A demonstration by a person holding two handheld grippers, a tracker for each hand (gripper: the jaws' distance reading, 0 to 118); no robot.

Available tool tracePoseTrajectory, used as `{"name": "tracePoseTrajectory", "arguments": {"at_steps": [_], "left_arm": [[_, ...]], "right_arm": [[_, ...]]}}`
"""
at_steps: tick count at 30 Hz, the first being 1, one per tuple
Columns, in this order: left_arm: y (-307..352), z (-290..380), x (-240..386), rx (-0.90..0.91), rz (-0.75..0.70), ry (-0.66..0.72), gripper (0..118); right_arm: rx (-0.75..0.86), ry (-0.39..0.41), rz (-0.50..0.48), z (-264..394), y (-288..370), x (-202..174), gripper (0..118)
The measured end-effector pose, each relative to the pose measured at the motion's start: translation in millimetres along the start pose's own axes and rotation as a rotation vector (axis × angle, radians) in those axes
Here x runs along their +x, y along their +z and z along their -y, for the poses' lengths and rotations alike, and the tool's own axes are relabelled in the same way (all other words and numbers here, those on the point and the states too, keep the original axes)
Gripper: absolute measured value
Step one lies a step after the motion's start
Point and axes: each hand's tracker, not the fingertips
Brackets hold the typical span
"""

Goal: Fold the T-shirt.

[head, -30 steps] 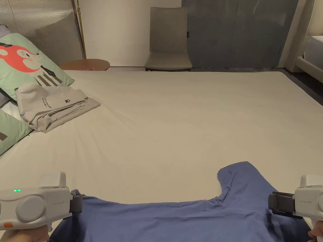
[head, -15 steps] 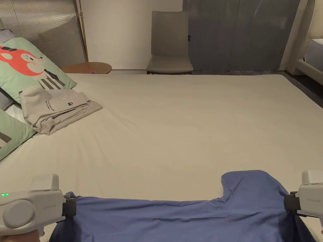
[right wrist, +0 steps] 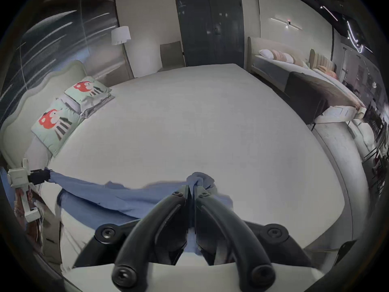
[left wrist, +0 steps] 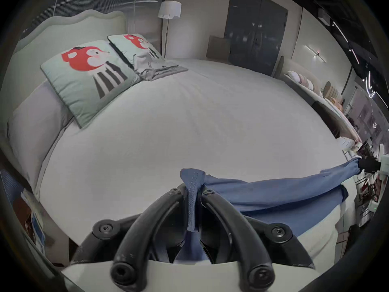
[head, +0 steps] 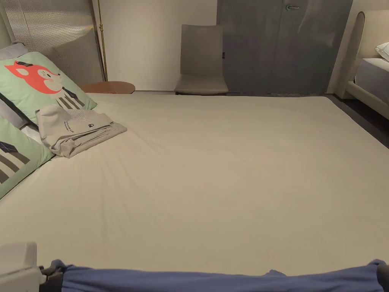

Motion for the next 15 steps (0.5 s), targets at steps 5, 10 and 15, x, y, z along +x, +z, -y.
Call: {"name": "tracePoseTrajectory", "arguments": {"at_steps": [5,10,15], "left_arm": [[-2,57,-6,-0.063,-0.019,0.002,2],[-12,85,-13,-0.106,-0.030,0.017,2],[-12,88,-13,-0.083,-0.030,0.032,5]], "right_arm": [[-0.102,0.027,0.054,57,-10,2,4],[-0.155,0.000,0.075,93,-27,11,4],[-0.146,0.001,0.096,104,-34,13,5]]}}
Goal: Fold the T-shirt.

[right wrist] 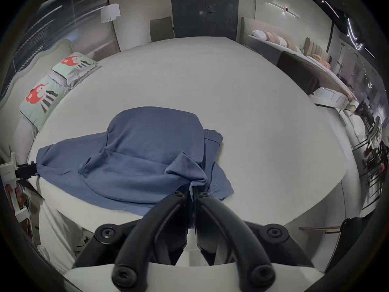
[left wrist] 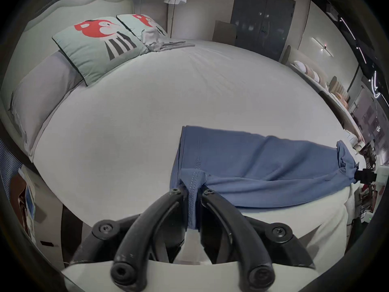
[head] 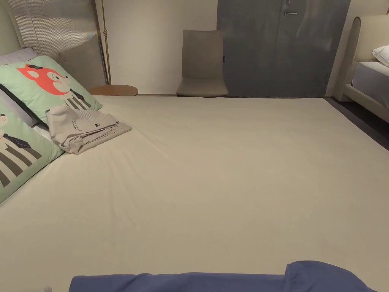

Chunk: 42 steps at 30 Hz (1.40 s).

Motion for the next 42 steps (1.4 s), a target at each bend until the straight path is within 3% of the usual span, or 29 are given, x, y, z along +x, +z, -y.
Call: {"name": "tracePoseTrajectory", "arguments": {"at_steps": [1,2,3,4,5,11,12,14,15,16,17,18,23,29,33,42], "left_arm": [[5,-1,0,0.027,0.001,0.005,16],[11,-1,2,0.059,0.008,0.008,34],[20,-4,2,0.098,0.008,-0.003,70],[28,-7,3,0.143,0.018,-0.006,94],[37,-10,5,0.197,0.038,-0.006,110],[93,-41,44,0.526,0.058,-0.024,108],[99,-46,50,0.560,0.070,-0.018,99],[109,-50,63,0.637,0.123,-0.034,63],[113,-52,69,0.657,0.127,-0.051,29],[114,-54,75,0.649,0.113,-0.057,8],[114,-56,79,0.655,0.104,-0.063,0],[113,-55,82,0.665,0.107,-0.070,0],[105,-62,58,0.580,0.283,0.011,0],[47,-76,-33,0.268,0.513,0.264,4],[2,-62,-89,0.072,0.605,0.377,103],[-60,-27,-105,-0.137,0.708,0.515,106]], "right_arm": [[0.015,-0.001,0.007,0,3,-2,14],[0.038,-0.004,0.025,0,7,-4,36],[0.088,0.000,0.056,-1,16,-5,75],[0.151,0.010,0.086,-2,23,-8,96],[0.225,0.016,0.110,-4,32,-12,103],[0.672,0.051,0.176,-27,79,-57,100],[0.719,0.035,0.167,-30,82,-66,92],[0.792,-0.015,0.092,-32,88,-83,63],[0.815,-0.024,0.050,-34,89,-91,36],[0.828,-0.023,0.041,-36,88,-100,17],[0.835,-0.013,0.050,-37,88,-109,4],[0.850,-0.002,0.061,-37,87,-119,1],[0.878,0.033,0.010,-40,87,-148,1],[0.857,0.076,-0.005,-42,81,-163,1],[0.825,0.080,0.002,-41,76,-166,1],[0.763,0.100,0.018,-41,65,-182,1]]}}
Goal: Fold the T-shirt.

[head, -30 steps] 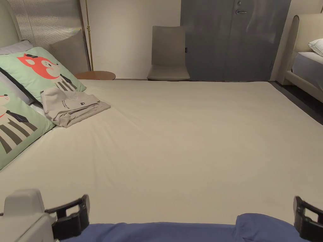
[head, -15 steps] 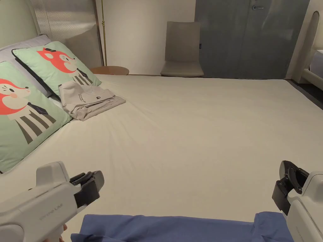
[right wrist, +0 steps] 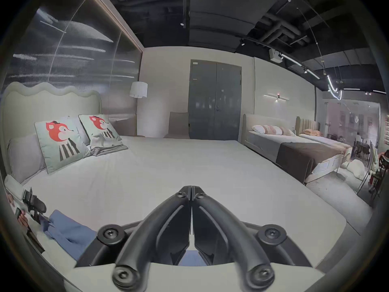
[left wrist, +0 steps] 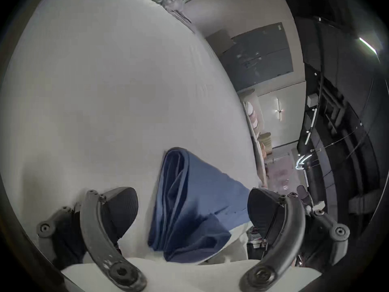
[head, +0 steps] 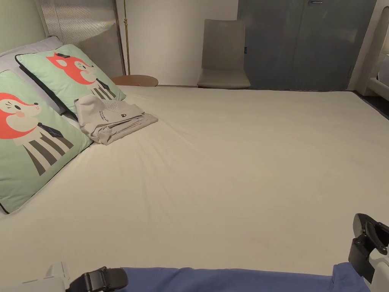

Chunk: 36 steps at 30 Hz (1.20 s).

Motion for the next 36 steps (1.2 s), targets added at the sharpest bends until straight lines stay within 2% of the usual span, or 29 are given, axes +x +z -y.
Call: {"name": "tracePoseTrajectory", "arguments": {"at_steps": [2,4,5,6,7,8,10,12,17,22,24,25,31,34,36], "left_arm": [[-3,0,9,0.019,0.081,0.002,104],[-11,-4,6,-0.021,0.121,0.040,93],[-17,-4,7,-0.028,0.107,0.034,77],[-22,-2,9,-0.036,0.099,0.017,51],[-27,0,11,-0.037,0.092,0.015,51],[-34,-5,-1,-0.059,0.061,0.027,44],[-46,-2,-8,-0.074,0.004,0.009,16],[-36,-5,-10,-0.057,0.071,0.039,14],[7,-22,-23,-0.014,0.035,0.000,12],[71,-37,-41,0.180,-0.109,0.062,11],[82,-35,-30,0.182,-0.189,0.054,11],[84,-33,-21,0.164,-0.184,0.037,11],[47,-7,80,0.067,-0.037,-0.138,11],[-3,11,125,-0.002,-0.023,-0.210,11],[-42,16,131,-0.043,-0.081,-0.243,11]], "right_arm": [[-0.007,0.005,-0.010,0,-1,-4,1],[-0.011,0.009,-0.013,0,-3,-8,1],[-0.014,0.009,-0.020,-1,-4,-10,1],[-0.016,0.007,-0.025,-2,-4,-13,1],[-0.016,0.006,-0.027,-2,-5,-15,1],[-0.015,0.007,-0.029,-2,-5,-16,1],[-0.016,0.008,-0.035,-2,-5,-18,1],[-0.017,0.011,-0.036,-3,-4,-18,1],[-0.008,0.012,-0.025,-8,-3,-13,1],[-0.001,-0.009,-0.016,-7,-1,-7,1],[-0.008,-0.026,-0.023,-6,-2,-6,1],[-0.010,-0.032,-0.028,-4,-3,-6,1],[-0.011,-0.057,-0.059,0,-2,-8,1],[-0.001,-0.067,-0.071,1,3,-5,1],[0.004,-0.072,-0.071,2,6,0,1]]}}
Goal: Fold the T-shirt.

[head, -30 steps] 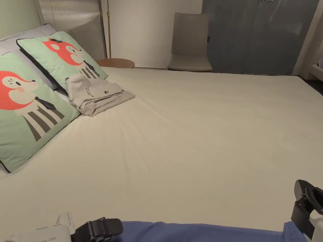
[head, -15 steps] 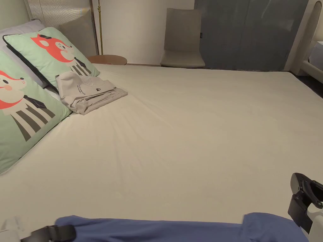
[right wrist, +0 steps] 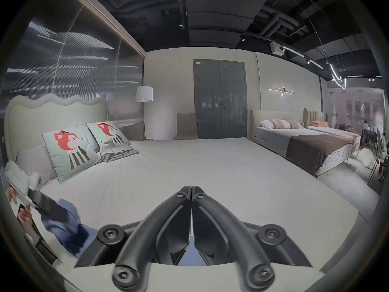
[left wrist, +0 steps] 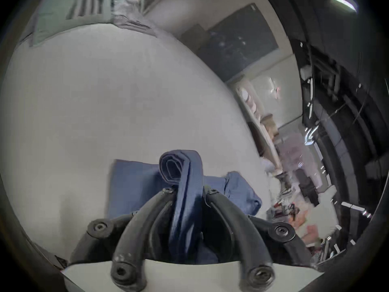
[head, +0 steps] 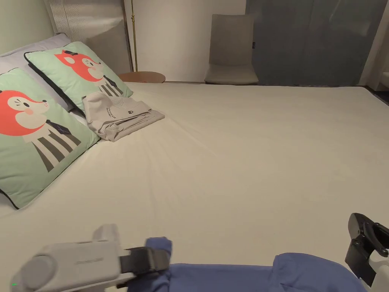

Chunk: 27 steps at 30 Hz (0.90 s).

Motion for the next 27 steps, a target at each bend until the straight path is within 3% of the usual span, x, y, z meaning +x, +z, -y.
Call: {"name": "tracePoseTrajectory", "arguments": {"at_steps": [6,7,8,9,11,12,13,15,16,17,18,19,21,23,27], "left_arm": [[-91,39,46,-0.072,-0.198,-0.098,11],[-99,43,48,-0.069,-0.210,-0.087,16],[-102,47,48,-0.070,-0.211,-0.085,32],[-102,48,50,-0.070,-0.182,-0.077,59],[-93,50,58,-0.048,-0.078,-0.086,94],[-85,51,61,-0.025,-0.059,-0.105,109],[-75,52,65,0.044,-0.069,-0.130,110],[-60,58,69,0.198,-0.139,-0.196,107],[-58,62,70,0.265,-0.212,-0.227,98],[-58,69,72,0.332,-0.306,-0.288,76],[-62,75,73,0.352,-0.432,-0.383,25],[-70,81,74,0.355,-0.553,-0.450,1],[-91,95,72,0.307,-0.647,-0.504,1],[-102,108,74,0.216,-0.547,-0.513,1],[-133,135,95,0.135,-0.515,-0.614,1]], "right_arm": [[0.012,-0.027,0.046,1,13,30,1],[0.013,-0.039,0.057,1,15,36,1],[0.014,-0.049,0.064,2,17,41,1],[0.014,-0.057,0.073,2,18,46,1],[0.016,-0.068,0.089,4,22,54,1],[0.014,-0.077,0.095,5,23,58,1],[0.013,-0.087,0.099,6,23,61,1],[0.011,-0.100,0.104,9,24,65,1],[0.009,-0.106,0.104,11,24,66,1],[0.006,-0.114,0.104,13,24,67,1],[0.001,-0.126,0.101,15,24,68,1],[-0.003,-0.134,0.096,16,24,69,1],[-0.005,-0.138,0.091,18,25,69,1],[-0.003,-0.137,0.089,19,26,70,1],[0.002,-0.150,0.093,19,28,75,1]]}}
